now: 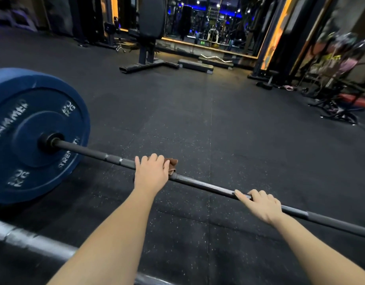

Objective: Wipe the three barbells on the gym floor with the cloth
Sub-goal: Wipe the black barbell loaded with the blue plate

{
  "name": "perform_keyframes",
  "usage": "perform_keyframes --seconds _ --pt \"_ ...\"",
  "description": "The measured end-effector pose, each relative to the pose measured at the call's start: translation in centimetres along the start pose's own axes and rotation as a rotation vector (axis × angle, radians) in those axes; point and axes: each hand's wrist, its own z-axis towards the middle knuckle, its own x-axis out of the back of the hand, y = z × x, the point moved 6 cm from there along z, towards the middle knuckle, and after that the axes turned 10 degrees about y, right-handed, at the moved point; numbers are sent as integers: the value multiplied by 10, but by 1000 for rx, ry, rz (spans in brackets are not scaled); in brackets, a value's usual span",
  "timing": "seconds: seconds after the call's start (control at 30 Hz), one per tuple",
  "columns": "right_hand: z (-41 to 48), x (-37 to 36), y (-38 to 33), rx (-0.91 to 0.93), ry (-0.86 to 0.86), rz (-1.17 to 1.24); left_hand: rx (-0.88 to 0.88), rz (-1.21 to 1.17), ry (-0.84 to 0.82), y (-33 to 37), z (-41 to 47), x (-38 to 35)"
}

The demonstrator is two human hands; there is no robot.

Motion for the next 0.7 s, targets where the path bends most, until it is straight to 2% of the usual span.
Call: perform_keyframes --seconds 0.07,0.1,0.2,0.23,0.33,0.37,0.47,0.57,0.7 --pt "0 5 -12 -78 1 -33 -48 -12 23 -1 -1 0" --pt "-1 9 -26 -98 62 -47 -78 -22 39 -2 -2 0" --pt "-7 23 -116 78 326 23 -99 -42 83 -5 -4 2" --pt "-7 20 -148 142 311 68 -100 -49 97 -4 -4 3" --pt "-11 -5 -210 233 110 50 -97 -84 111 -6 1 6" --pt "-12 -14 -216 256 77 22 -99 -102 100 -9 2 6" --pt "-17 -25 -210 323 122 -16 -157 -124 76 -15 6 5" --pt "-8 -21 -209 319 6 29 -223 -55 6 -21 13 7" --pt "-4 -18 -209 334 -46 31 -142 35 -28 -64 25 16"
